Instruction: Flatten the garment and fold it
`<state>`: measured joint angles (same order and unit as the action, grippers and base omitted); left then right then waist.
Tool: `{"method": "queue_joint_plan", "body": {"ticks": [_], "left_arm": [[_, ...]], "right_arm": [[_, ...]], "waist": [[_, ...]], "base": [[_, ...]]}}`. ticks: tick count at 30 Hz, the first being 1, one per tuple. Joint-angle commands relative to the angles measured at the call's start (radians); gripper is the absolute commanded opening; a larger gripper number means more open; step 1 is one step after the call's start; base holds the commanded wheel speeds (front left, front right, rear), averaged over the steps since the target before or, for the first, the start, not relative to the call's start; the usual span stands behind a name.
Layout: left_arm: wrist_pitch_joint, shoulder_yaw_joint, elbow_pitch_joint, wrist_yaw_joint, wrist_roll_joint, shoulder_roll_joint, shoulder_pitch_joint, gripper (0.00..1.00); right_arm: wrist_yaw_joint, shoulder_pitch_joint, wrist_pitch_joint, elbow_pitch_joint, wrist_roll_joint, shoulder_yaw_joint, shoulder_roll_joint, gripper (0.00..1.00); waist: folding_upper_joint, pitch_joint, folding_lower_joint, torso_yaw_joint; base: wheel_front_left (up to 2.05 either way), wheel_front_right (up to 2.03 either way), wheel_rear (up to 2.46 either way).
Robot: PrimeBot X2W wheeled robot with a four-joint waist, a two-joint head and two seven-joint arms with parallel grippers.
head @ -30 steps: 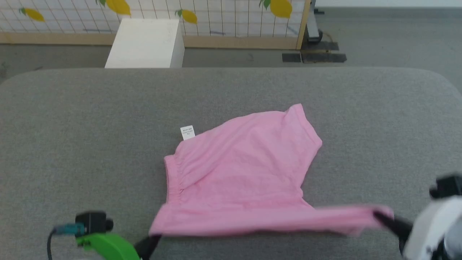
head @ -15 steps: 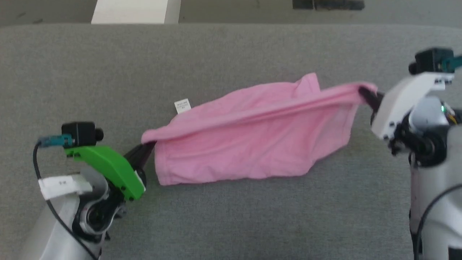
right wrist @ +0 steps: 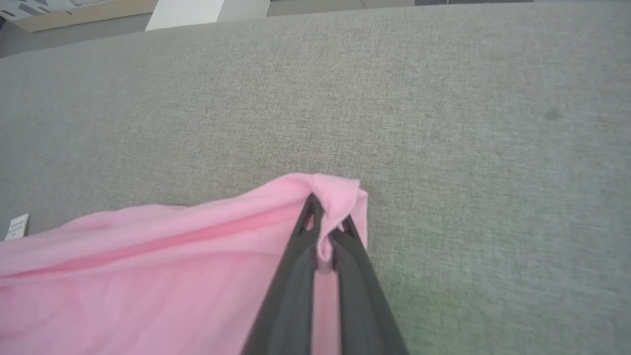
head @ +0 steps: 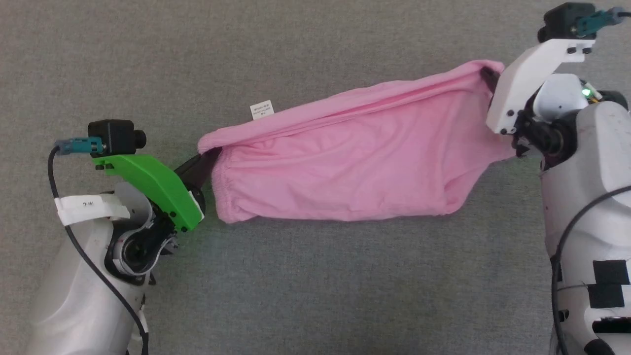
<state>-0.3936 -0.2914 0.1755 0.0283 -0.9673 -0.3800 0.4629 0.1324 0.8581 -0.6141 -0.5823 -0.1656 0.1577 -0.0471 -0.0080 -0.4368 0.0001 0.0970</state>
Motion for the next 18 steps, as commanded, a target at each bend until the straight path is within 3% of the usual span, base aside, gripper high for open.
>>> {"method": "queue_joint_plan", "body": {"ticks": [1, 2, 3, 4, 13, 18], "left_arm": [[-0.003, -0.005, 0.018, 0.007, -0.005, 0.004, 0.015, 0.00], [-0.002, -0.006, 0.025, 0.009, -0.005, 0.006, 0.018, 0.34], [-0.001, -0.007, 0.032, 0.012, -0.007, 0.009, 0.021, 0.99], [-0.002, -0.009, 0.036, 0.013, -0.009, 0.010, 0.021, 1.00], [0.036, 0.028, 0.004, -0.016, -0.006, -0.017, -0.031, 1.00], [0.198, 0.052, -0.077, -0.079, 0.130, -0.061, -0.123, 1.00]], "right_arm": [[-0.002, 0.016, 0.011, -0.028, 0.010, -0.006, -0.003, 0.00], [-0.002, 0.021, 0.016, -0.044, 0.008, -0.012, -0.003, 0.20], [-0.002, 0.026, 0.023, -0.062, 0.000, -0.018, -0.003, 0.65], [-0.002, 0.029, 0.030, -0.074, -0.006, -0.022, -0.003, 1.00], [-0.002, -0.016, 0.082, -0.062, -0.084, -0.057, -0.003, 1.00], [-0.002, -0.125, 0.087, 0.043, -0.071, -0.076, -0.027, 1.00]], "waist": [[0.0080, -0.015, -0.0001, 0.013], [0.0080, -0.015, -0.0001, 0.013], [0.0080, -0.012, -0.0001, 0.014], [0.0080, -0.008, -0.0001, 0.013], [0.0080, 0.114, -0.0001, 0.001], [0.0080, 0.204, -0.0001, -0.010]], "base": [[0.00, 0.00, 0.00], [0.00, 0.00, 0.00], [0.00, 0.00, 0.00], [0.00, 0.00, 0.00], [0.00, 0.00, 0.00], [0.00, 0.00, 0.00]]}}
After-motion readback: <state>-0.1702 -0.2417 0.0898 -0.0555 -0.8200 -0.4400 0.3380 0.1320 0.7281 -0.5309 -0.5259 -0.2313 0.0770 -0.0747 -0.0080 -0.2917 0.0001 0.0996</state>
